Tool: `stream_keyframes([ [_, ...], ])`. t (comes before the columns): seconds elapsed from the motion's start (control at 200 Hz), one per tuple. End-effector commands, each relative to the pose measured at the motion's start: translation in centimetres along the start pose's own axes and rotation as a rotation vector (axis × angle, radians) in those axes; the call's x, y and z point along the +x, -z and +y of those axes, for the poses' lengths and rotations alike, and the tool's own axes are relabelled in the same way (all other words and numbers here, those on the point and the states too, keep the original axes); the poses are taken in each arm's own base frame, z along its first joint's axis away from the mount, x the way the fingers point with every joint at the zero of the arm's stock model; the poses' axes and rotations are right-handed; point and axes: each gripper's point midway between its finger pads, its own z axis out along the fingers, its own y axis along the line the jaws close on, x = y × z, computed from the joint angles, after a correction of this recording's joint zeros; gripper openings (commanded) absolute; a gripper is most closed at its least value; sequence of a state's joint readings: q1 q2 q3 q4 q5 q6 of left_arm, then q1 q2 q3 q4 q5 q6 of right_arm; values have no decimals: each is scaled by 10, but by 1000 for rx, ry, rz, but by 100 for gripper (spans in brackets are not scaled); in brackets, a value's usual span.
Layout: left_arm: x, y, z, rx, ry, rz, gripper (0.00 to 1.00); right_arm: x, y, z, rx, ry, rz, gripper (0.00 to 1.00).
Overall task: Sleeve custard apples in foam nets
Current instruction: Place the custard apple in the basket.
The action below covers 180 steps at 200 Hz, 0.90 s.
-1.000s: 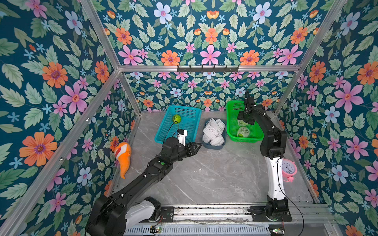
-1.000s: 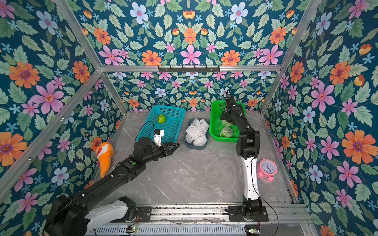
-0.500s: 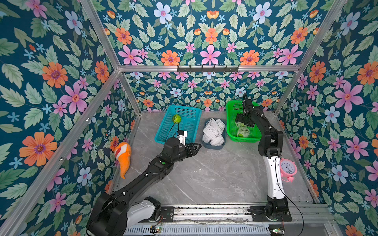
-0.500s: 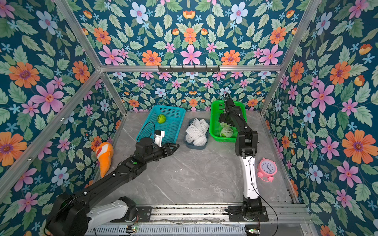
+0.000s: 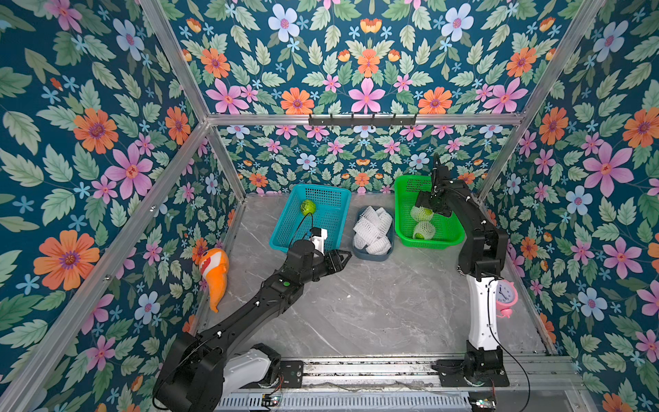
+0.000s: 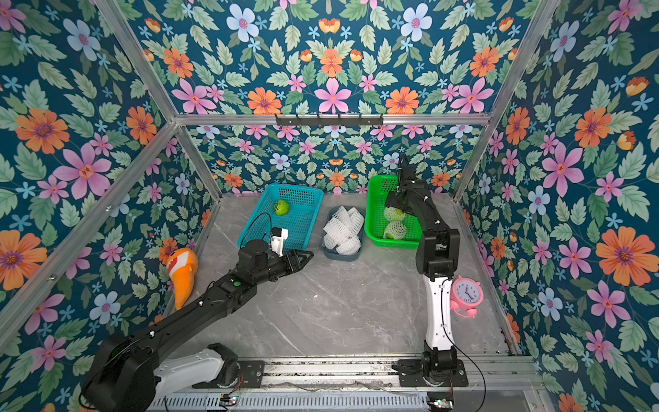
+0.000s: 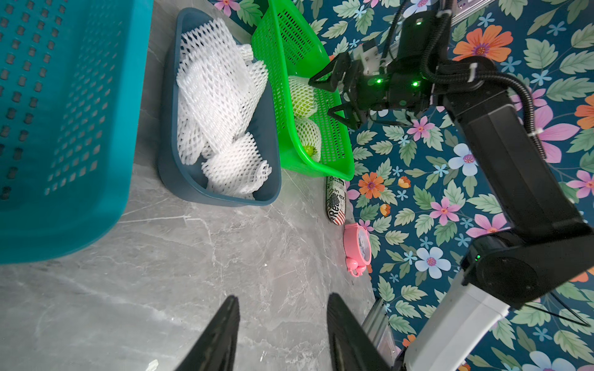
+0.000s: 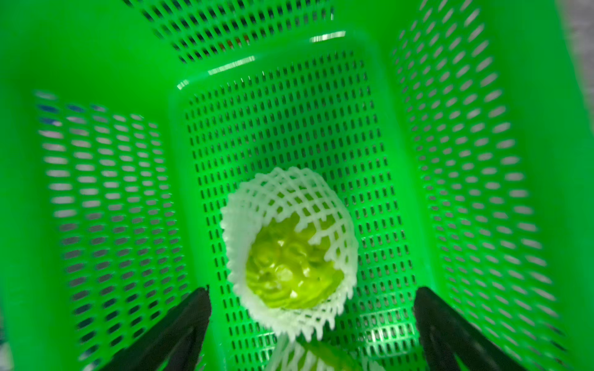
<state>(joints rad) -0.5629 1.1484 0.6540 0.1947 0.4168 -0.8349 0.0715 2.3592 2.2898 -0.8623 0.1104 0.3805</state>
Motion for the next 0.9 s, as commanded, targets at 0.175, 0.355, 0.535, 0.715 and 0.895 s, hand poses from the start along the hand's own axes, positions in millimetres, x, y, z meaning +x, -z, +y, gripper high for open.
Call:
stream_keyframes([
  [0.175, -19, 1, 4, -75, -39, -43, 54, -7, 73, 1, -41, 4, -97, 97],
  [0.355, -56, 9, 14, -238, -90, -98, 70, 30, 140, 35, -160, 98, -160, 96],
  [0.535, -105, 21, 58, -546, -123, -142, 95, 97, 197, 62, -351, 160, -193, 96],
  [0.715, -158, 7, 87, -708, -66, -180, 98, 171, 218, 84, -446, 238, -168, 96],
  [0.895, -198, -27, 115, -816, 51, -256, 99, 212, 227, 81, -484, 219, -152, 96],
])
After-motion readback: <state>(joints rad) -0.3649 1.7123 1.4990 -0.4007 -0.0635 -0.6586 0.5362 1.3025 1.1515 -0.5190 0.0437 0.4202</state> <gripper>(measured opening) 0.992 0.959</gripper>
